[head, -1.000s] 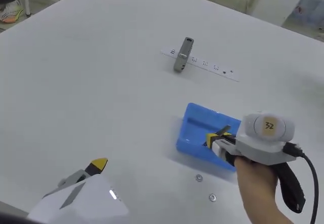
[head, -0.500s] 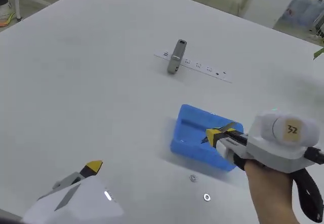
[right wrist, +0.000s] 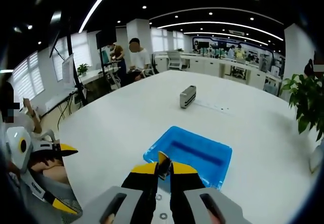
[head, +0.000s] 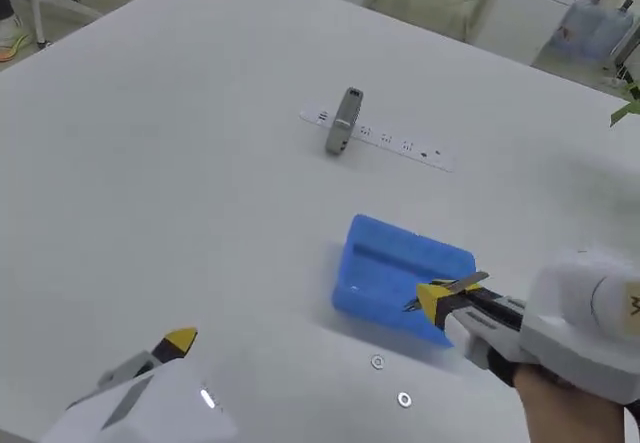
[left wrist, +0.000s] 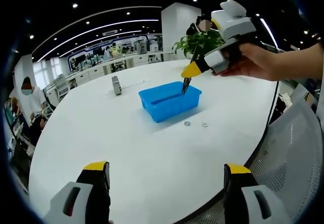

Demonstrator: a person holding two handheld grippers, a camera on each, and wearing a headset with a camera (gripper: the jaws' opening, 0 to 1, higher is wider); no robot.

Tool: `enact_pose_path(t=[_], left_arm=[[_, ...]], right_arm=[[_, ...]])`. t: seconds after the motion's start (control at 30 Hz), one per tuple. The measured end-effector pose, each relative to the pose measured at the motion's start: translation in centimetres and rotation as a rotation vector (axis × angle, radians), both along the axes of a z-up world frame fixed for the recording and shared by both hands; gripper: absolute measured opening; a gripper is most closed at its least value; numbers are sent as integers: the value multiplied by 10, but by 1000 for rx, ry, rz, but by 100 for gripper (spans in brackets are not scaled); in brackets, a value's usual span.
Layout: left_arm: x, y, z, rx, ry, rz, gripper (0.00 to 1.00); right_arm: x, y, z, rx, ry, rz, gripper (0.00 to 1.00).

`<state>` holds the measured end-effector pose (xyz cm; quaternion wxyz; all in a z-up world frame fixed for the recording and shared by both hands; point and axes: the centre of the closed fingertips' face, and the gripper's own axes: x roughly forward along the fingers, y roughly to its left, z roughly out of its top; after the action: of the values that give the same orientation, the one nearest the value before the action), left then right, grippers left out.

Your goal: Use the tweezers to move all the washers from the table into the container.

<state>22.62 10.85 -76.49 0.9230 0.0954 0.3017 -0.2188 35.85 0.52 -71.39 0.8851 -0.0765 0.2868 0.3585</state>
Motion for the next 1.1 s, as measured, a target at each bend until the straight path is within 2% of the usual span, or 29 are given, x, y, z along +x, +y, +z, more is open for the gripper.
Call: enact_pose_path(t=[0.23, 0.6, 1.1], left_arm=[[-1, -1, -1, 5, 6, -8, 96], [-2, 0, -2, 9, 9, -9, 95], [-1, -1, -2, 1, 10, -8, 94]], right_arm=[[-9, 0, -18, -5, 44, 0, 5], [-7, 1, -49, -34, 100, -5, 5], [-8, 3, -65, -65, 133, -4, 5]])
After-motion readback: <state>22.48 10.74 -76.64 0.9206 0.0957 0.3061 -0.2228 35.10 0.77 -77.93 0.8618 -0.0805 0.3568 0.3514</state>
